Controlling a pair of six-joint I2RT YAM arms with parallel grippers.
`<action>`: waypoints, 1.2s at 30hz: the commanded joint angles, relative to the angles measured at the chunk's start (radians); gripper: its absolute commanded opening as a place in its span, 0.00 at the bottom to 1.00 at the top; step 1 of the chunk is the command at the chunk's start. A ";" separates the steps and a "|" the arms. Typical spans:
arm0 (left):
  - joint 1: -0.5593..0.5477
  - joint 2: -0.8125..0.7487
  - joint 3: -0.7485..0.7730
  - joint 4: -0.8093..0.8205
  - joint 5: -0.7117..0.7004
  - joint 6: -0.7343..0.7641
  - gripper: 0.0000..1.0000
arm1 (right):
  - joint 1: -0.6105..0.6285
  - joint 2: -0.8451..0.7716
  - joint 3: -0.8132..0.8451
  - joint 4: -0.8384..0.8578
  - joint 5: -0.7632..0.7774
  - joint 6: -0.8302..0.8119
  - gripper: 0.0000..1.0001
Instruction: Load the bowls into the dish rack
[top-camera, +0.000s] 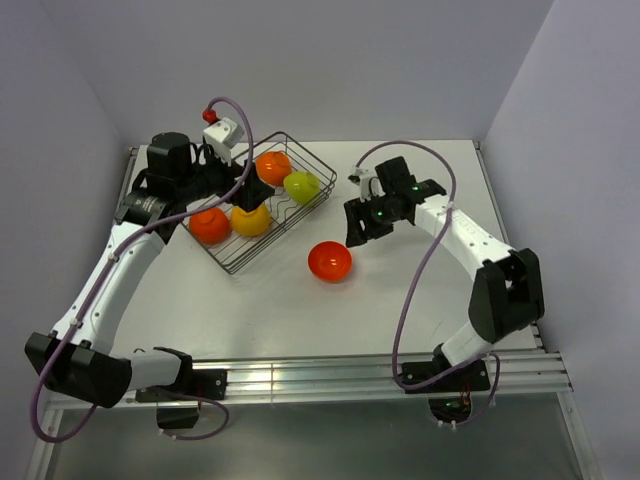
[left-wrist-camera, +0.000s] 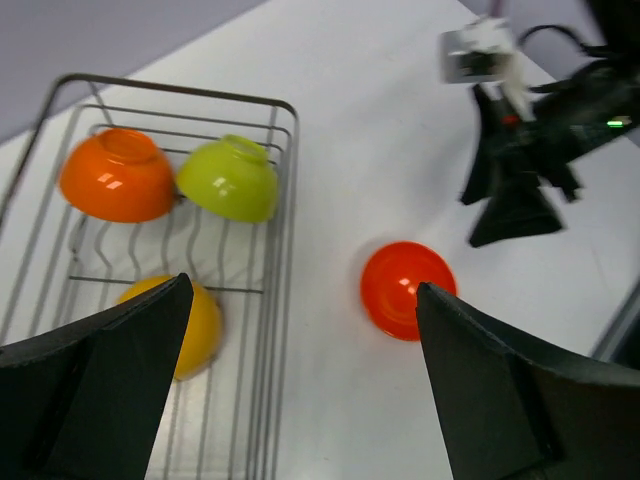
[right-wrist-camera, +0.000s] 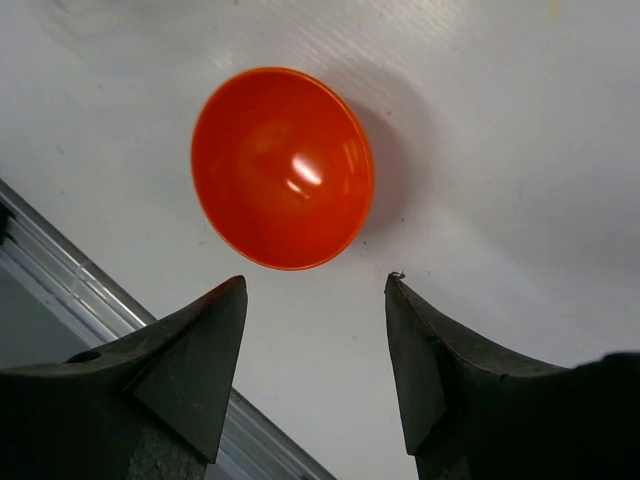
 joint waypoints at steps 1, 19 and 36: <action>-0.001 -0.055 -0.075 0.000 0.130 -0.078 0.99 | 0.027 0.047 -0.016 0.046 0.064 -0.007 0.64; 0.002 -0.133 -0.300 0.070 0.238 -0.198 0.94 | 0.084 0.248 -0.050 0.139 0.054 0.043 0.49; 0.001 -0.135 -0.354 0.099 0.313 -0.251 0.94 | 0.067 0.155 -0.041 0.194 -0.145 0.092 0.00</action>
